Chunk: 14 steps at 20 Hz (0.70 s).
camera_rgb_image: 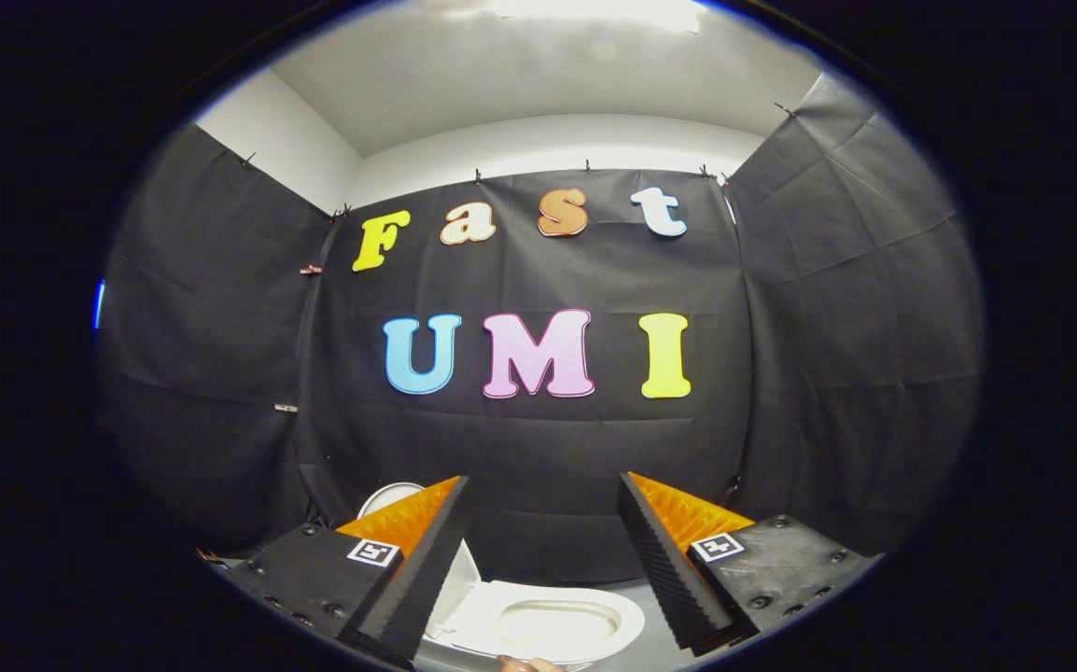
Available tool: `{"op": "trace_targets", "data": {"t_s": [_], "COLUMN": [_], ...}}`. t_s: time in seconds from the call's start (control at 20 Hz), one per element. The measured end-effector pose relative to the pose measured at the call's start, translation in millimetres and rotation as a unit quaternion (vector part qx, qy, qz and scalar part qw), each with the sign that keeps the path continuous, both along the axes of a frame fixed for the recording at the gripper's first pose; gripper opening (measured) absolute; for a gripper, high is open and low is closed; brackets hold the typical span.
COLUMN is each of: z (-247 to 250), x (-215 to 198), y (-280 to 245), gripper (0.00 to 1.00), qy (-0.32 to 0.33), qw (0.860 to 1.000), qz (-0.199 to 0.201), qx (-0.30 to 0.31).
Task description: Open the toilet lid.
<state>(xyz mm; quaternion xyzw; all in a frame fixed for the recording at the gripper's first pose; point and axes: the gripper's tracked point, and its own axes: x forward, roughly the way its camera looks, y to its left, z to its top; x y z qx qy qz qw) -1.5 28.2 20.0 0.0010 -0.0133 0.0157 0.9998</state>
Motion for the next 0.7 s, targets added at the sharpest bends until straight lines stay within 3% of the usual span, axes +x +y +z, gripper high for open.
{"op": "trace_targets", "data": {"t_s": [0.7], "z": [-1.0], "x": [-9.5], "y": [-14.2], "gripper": [0.97], "qy": [0.015], "qw": [1.000], "qz": [0.011], "qx": [0.013]}}
